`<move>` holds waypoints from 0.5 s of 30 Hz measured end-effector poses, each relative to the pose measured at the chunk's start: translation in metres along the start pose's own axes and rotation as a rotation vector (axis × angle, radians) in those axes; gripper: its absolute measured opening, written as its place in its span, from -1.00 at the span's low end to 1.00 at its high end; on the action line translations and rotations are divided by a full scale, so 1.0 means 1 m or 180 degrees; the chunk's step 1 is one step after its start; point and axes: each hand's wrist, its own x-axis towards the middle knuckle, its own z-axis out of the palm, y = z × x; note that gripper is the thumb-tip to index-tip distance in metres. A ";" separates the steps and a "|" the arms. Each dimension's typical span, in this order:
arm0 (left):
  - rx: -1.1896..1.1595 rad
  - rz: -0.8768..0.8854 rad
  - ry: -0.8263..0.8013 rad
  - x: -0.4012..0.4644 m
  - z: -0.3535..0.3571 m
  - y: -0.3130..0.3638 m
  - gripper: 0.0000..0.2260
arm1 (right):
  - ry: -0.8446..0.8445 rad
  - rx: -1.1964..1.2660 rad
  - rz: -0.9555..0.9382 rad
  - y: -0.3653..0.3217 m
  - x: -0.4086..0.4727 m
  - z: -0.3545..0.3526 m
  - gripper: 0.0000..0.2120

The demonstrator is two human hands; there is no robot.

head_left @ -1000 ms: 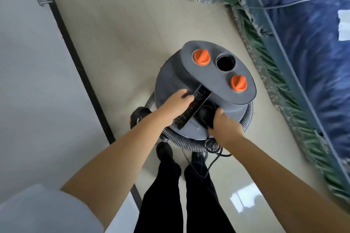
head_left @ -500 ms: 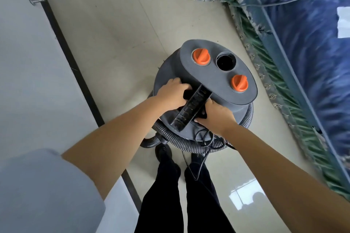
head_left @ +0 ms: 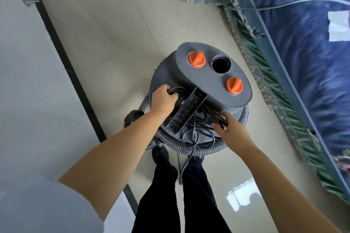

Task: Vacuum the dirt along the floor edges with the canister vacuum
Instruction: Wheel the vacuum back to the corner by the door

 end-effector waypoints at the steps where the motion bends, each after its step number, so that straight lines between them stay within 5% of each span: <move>1: 0.0063 0.0161 0.0010 0.002 -0.003 0.001 -0.92 | 0.0039 0.0045 -0.0102 0.000 -0.004 0.002 -0.55; 5: 0.1302 0.1360 -0.0220 0.023 -0.016 0.003 -0.80 | 0.0300 -0.0445 -0.0525 0.003 -0.009 0.020 -0.64; 9: 0.2139 0.1931 -0.0166 0.035 -0.025 0.003 -0.73 | 0.0094 -0.0044 -0.0079 -0.001 0.008 0.020 -0.74; 15: 0.1204 0.1320 0.0108 0.018 -0.031 -0.021 -0.74 | -0.0676 0.0008 0.0440 -0.021 0.030 0.007 -0.66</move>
